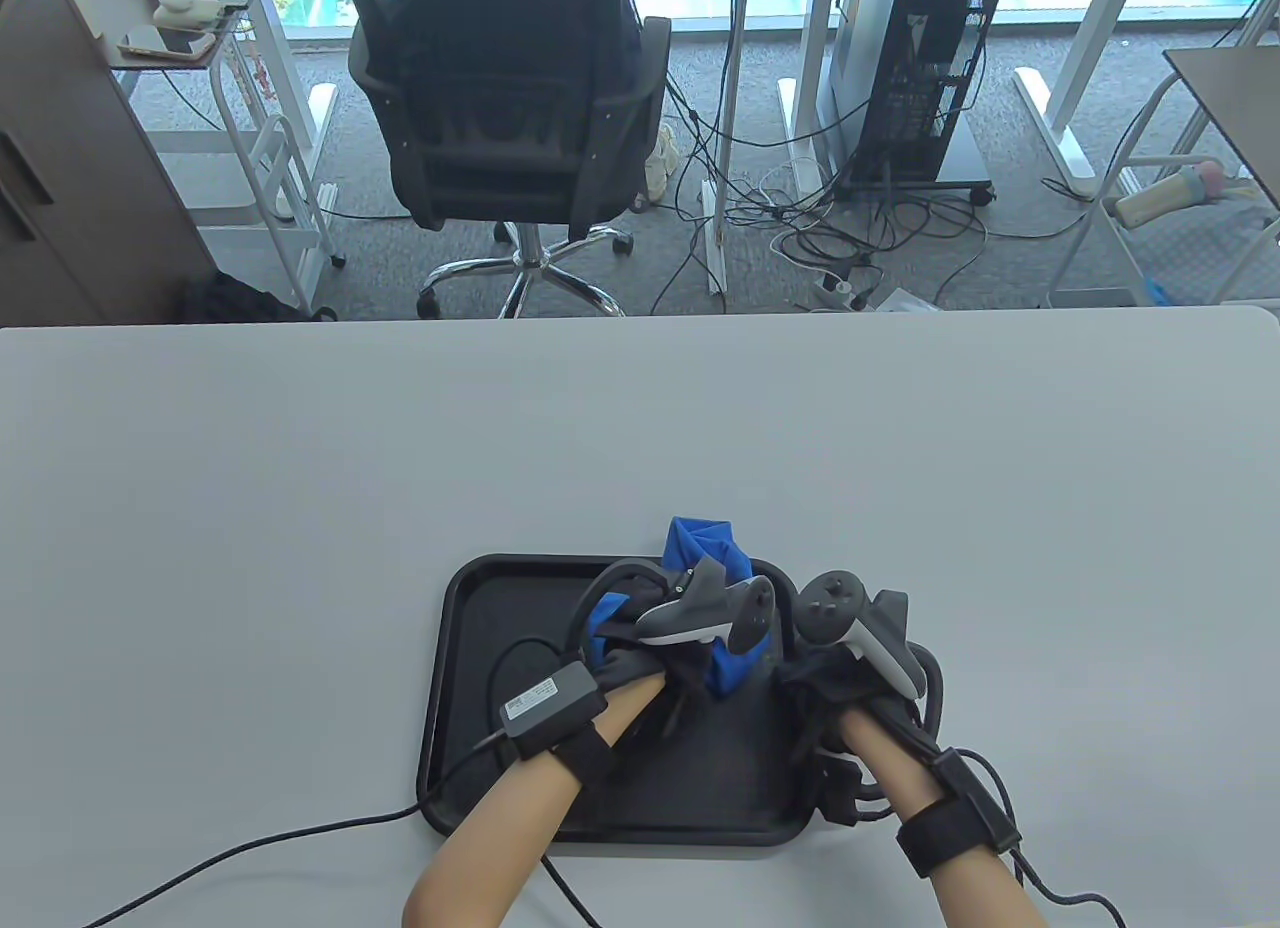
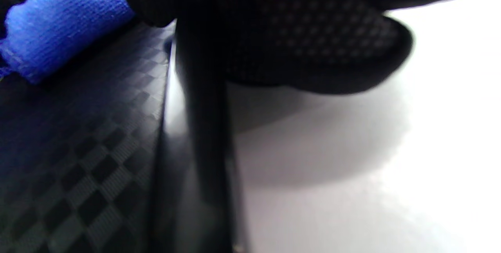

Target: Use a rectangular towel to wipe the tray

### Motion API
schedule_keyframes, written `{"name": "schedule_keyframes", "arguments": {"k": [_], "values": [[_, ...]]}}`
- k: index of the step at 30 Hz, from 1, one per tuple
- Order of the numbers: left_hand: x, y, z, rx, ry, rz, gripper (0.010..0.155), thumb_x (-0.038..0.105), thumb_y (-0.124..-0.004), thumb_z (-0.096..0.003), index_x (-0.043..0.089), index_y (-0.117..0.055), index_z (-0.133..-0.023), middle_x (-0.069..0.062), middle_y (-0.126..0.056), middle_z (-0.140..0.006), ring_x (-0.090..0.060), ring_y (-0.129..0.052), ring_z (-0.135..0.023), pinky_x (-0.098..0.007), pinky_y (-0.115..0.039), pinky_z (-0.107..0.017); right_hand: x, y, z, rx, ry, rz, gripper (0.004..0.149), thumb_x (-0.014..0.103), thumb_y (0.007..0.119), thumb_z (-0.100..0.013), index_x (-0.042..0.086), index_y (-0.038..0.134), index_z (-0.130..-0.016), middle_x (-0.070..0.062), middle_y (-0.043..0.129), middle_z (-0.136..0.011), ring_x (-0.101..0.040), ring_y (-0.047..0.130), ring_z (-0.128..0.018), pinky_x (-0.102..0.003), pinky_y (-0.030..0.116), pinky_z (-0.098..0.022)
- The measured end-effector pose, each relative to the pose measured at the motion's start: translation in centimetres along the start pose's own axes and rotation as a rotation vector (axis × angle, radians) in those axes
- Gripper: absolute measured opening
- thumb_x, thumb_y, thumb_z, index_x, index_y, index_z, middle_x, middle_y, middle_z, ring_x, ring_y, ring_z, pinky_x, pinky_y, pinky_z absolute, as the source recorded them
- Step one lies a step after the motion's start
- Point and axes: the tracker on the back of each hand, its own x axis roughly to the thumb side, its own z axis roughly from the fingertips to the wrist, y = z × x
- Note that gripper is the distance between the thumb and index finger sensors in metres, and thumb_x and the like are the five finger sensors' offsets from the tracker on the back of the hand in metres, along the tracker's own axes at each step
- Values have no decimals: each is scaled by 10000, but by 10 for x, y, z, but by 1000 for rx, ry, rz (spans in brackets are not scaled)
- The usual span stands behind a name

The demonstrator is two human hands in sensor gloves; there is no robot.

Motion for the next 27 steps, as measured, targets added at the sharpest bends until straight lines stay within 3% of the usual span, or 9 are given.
{"name": "schedule_keyframes", "arguments": {"k": [6, 11, 21, 27], "values": [[-16, -6, 9, -19, 45, 15, 564, 310, -764, -507, 278, -564, -1033, -42, -628, -1103, -217, -864, -825, -538, -668, -669, -1, 0, 0, 12, 6, -18, 521, 367, 773, -464, -6, 638, -802, -125, 914, -407, -210, 978, -164, -382, 843, -95], [-46, -16, 25, -77, 130, 41, 562, 304, -765, -507, 273, -562, -1030, -48, -632, -1103, -228, -862, -826, -544, -661, -671, -4, 1, -1, 20, 15, -51, 513, 367, 770, -467, 1, 630, -797, -127, 907, -402, -205, 974, -158, -377, 842, -87], [-107, -42, 78, -170, 178, 127, 564, 304, -769, -507, 268, -558, -1030, -52, -622, -1105, -240, -853, -830, -544, -660, -670, -6, 2, 0, 2, 21, -75, 506, 371, 767, -468, 5, 632, -790, -125, 902, -390, -197, 969, -144, -368, 842, -74], [-119, -55, 107, -186, 170, 165, 567, 297, -769, -507, 262, -558, -1031, -63, -608, -1107, -250, -850, -831, -545, -659, -669, -5, 3, 1, -16, 21, -69, 503, 367, 765, -468, 2, 638, -789, -125, 903, -386, -197, 970, -140, -368, 843, -71]]}}
